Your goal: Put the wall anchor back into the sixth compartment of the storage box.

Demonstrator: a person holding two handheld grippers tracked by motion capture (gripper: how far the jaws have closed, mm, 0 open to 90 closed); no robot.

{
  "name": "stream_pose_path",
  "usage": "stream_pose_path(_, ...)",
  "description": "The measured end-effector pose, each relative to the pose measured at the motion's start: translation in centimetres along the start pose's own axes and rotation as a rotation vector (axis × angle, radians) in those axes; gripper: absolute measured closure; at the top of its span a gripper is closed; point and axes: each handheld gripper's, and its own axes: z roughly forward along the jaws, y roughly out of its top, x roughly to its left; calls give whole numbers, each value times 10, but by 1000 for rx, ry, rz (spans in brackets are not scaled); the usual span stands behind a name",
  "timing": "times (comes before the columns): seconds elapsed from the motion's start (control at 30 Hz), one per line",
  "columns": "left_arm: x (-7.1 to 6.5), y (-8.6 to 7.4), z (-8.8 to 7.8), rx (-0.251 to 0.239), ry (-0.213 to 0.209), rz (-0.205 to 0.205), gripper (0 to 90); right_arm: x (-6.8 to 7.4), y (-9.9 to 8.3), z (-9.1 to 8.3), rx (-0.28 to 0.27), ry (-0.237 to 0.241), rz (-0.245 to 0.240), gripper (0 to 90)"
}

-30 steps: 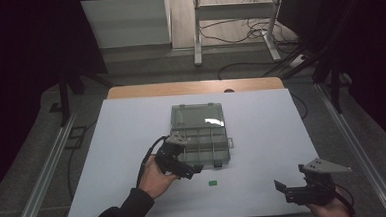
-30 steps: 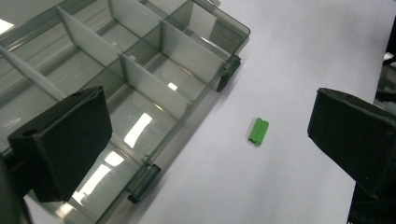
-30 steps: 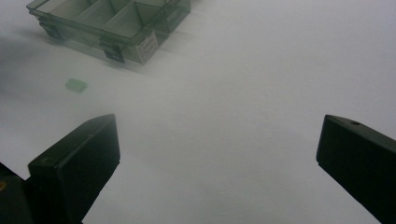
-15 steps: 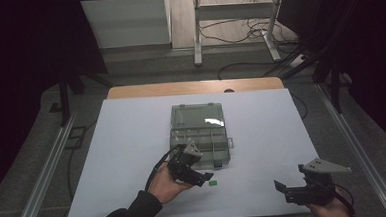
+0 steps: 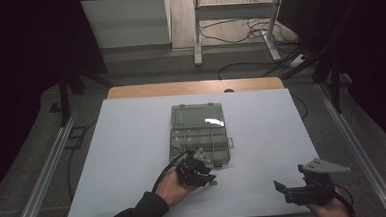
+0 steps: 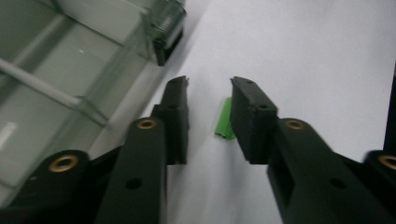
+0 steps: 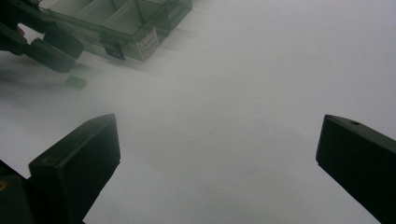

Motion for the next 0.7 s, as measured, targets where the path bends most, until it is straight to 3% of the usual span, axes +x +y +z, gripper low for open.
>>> stream_pose_path(0.23,-2,-2,6,6,-25,1,807,0,0,0,0,1,-1,0)
stream_pose_path(0.33,-4,-1,7,19,-39,22,835,0,0,0,1,1,0,0)
stream_pose_path(0.4,-6,-1,7,25,-17,19,840,0,0,0,1,1,0,0)
stream_pose_path(0.7,-8,0,8,32,-5,26,833,0,0,0,2,2,-1,1)
